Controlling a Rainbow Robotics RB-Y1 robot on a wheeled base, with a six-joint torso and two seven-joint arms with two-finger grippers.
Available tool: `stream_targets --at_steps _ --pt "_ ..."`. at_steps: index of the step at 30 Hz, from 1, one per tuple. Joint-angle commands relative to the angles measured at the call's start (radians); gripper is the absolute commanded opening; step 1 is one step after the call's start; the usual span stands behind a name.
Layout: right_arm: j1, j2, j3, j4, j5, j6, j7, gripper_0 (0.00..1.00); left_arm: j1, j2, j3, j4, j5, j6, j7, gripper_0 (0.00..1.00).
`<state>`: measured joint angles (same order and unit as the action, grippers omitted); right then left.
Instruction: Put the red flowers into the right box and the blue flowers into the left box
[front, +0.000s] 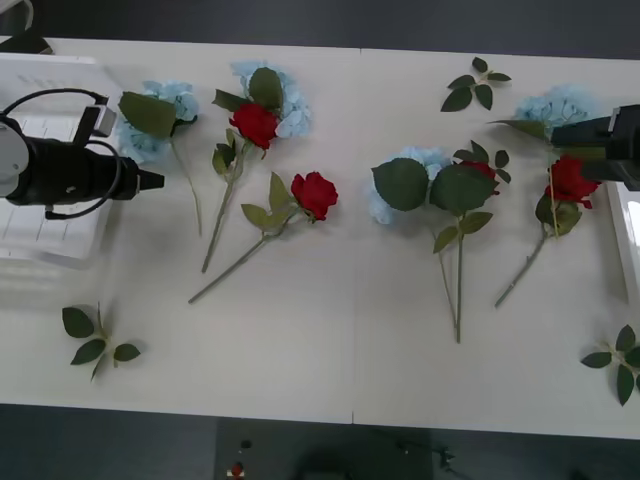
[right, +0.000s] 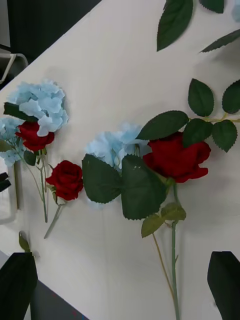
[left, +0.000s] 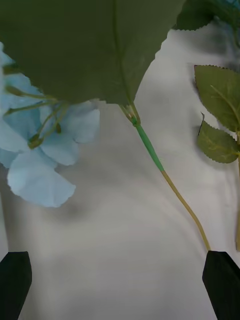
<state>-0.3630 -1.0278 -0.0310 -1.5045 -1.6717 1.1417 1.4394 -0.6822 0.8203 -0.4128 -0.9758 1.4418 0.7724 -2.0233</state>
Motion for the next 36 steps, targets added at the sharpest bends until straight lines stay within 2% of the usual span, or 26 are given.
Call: stream_targets --at_steps 1,5,9,16,22,27,36 --pt "-0.102 0.017 0.005 0.059 0.125 0.093 -0.152 1.00 -0.042 -0.010 0.022 -0.007 -0.057 -0.018 0.058 1.00" --pt "-0.148 0.012 0.062 0.104 0.187 0.150 -0.247 1.00 -0.059 -0.036 0.022 -0.009 -0.100 -0.018 0.123 1.00" --pt "-0.152 0.012 0.088 0.119 0.233 0.168 -0.349 1.00 -0.082 -0.066 0.022 -0.007 -0.179 -0.018 0.176 1.00" --pt "-0.151 0.012 0.161 0.122 0.303 0.104 -0.478 1.00 -0.122 -0.116 0.022 -0.009 -0.328 -0.018 0.291 0.97" --pt "-0.151 0.012 0.204 0.141 0.425 0.029 -0.484 1.00 -0.143 -0.167 0.022 -0.007 -0.486 -0.018 0.394 0.97" --pt "-0.149 0.009 0.217 0.159 0.509 0.041 -0.474 1.00 -0.141 -0.207 0.022 -0.007 -0.624 -0.018 0.479 0.97" --pt "-0.151 -0.028 0.234 0.265 0.515 0.049 -0.445 1.00 -0.141 -0.279 0.023 0.066 -0.773 -0.065 0.532 0.94"
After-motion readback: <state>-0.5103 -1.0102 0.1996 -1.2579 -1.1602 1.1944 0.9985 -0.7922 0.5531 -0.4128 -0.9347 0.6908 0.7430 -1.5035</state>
